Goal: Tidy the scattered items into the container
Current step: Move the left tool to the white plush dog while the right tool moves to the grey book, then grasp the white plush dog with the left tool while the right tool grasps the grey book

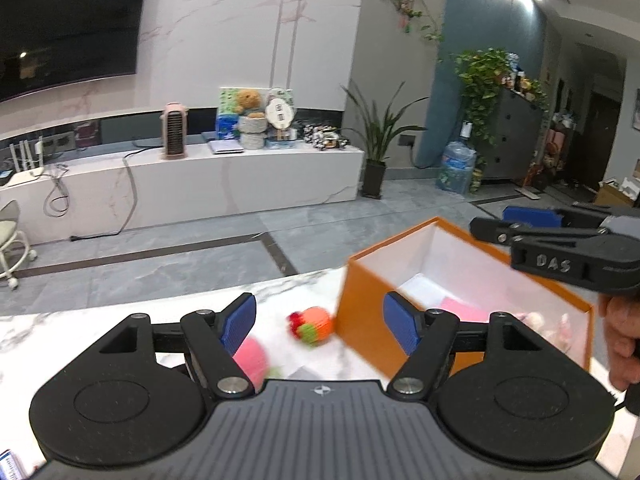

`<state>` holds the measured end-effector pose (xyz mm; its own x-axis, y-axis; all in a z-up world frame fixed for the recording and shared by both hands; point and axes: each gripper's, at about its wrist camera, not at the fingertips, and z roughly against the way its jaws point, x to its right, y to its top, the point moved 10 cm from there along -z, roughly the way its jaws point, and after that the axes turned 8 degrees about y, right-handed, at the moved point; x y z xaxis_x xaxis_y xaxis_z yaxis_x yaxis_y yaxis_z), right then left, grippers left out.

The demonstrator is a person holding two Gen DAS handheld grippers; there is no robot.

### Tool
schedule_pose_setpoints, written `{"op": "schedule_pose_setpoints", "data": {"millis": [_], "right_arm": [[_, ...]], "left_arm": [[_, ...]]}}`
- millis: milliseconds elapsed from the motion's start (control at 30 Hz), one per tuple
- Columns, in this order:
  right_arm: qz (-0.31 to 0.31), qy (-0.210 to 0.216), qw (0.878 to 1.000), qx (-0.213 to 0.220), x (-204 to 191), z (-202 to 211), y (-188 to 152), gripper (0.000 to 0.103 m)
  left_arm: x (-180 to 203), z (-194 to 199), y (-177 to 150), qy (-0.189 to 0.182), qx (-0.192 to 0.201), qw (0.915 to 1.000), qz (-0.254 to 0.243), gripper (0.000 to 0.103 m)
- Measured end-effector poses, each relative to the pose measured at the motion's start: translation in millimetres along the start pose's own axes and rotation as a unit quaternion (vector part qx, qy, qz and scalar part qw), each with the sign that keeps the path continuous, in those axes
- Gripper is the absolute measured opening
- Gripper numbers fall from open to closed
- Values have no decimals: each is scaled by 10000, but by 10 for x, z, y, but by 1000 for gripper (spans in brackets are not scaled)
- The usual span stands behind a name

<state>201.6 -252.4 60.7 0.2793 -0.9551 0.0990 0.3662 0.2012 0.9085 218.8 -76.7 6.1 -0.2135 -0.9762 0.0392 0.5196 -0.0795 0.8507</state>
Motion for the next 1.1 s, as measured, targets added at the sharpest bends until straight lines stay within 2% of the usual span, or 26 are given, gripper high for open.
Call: {"op": "schedule_pose_setpoints", "data": {"millis": [500,833,1100], "right_arm": [[632,532,9966,18,-725,-132,-68,52],[881,765,9929,-224,-992,-327,-253,56],[985,908,9899,-467,-1110,-493,-441,58]], "left_arm": [[-841,-11,-491,541,-354,9975,284,87],[-1074,-82,-671,557,-468,9966,381,88],[-1132,-210,-845,495,-683,9961,249,88]]}}
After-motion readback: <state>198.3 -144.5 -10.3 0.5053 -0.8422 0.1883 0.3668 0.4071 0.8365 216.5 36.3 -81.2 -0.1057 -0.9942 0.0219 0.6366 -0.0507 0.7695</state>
